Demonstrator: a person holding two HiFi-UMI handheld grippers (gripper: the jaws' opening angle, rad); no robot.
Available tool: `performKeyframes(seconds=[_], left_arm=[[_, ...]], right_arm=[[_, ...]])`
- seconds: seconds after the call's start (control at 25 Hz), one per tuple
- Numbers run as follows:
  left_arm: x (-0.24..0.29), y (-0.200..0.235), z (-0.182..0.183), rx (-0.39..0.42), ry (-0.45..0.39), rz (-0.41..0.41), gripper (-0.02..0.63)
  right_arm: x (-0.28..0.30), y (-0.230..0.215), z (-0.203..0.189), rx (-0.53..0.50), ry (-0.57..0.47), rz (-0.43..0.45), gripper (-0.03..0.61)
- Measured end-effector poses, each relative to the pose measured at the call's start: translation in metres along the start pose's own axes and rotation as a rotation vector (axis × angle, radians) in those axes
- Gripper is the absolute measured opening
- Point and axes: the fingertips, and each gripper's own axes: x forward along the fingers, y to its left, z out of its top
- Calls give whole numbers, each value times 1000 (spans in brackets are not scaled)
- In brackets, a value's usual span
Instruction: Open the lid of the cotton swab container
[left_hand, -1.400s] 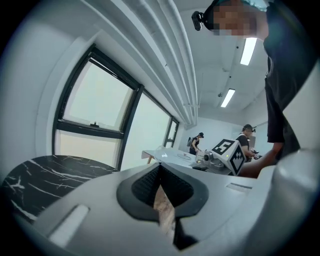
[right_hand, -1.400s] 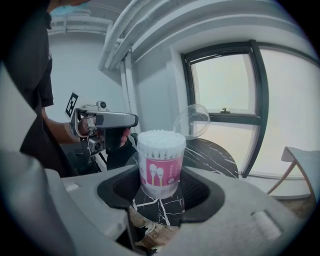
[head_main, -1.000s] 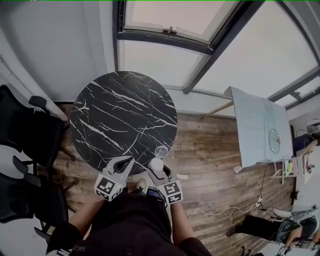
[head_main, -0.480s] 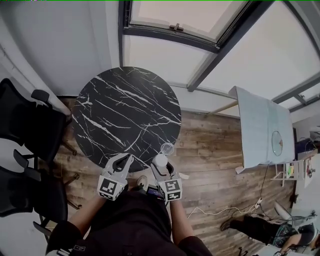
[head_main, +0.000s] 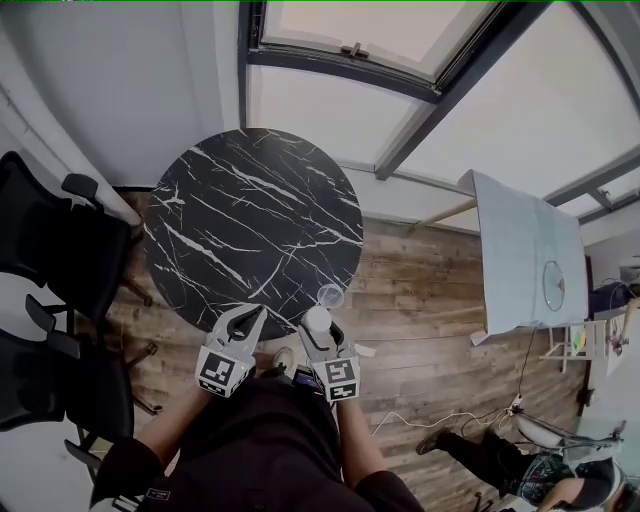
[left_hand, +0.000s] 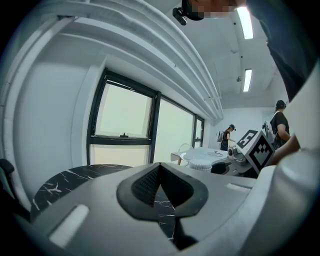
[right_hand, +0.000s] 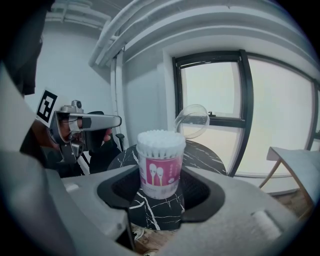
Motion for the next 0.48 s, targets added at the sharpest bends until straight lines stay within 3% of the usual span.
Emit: performKeyframes(seconds=[0.48], left_arm=[[-4,5,-1,-14,-4,0,0]], right_arm=[[2,7,-2,-26,-6,21,245]])
